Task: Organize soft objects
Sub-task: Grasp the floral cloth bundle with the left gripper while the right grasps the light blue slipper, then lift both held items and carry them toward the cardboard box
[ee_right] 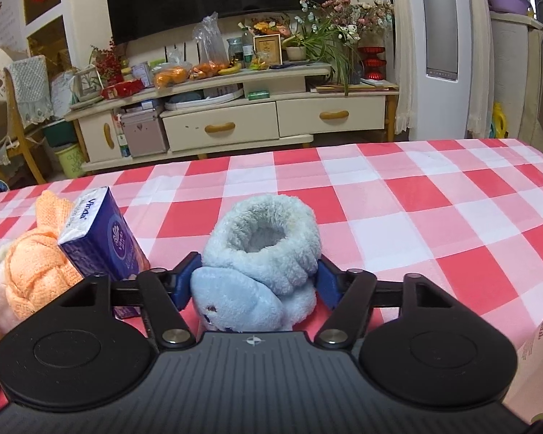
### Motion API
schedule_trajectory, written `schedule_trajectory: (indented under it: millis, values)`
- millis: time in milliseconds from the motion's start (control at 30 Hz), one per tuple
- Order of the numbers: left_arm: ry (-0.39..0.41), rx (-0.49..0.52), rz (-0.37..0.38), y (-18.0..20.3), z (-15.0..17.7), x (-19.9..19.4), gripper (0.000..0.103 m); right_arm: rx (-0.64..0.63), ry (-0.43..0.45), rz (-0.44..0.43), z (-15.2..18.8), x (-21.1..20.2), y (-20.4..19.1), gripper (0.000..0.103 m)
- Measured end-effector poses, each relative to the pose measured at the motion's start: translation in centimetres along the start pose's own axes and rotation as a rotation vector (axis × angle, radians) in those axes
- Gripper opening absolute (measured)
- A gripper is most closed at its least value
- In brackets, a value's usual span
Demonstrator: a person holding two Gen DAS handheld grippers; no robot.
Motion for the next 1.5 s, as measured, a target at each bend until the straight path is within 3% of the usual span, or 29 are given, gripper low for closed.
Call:
schedule_trajectory:
  millis: [400,800,1500]
  values:
    - [-0.006,-0.064,-0.058,-2.8,0.6,-0.8,0.064,0.004,-0.004,-0.009,0.9,-1.1,0.5,0.074]
    - [-0.002,-0.062,-0.057,-3.4,1.1,-1.3,0.063,0.003,-0.002,-0.013,2.7,-3.3,1.3,0.067]
    - [-0.004,-0.07,0.07,-1.8,0.7,-3.7,0.063,-0.002,-0.04,-0.039,8.2,-10.5,1.1,0.065]
Point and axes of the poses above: each gripper's, at about its wrist camera, not at the fingertips, and x roughly the way its jaws point, y to its right, z to its underside, the point moved 1 cm from there along x, roughly the way its jaws point, and after that the axes turned 5 degrees about -y, right-handed, at the moved point
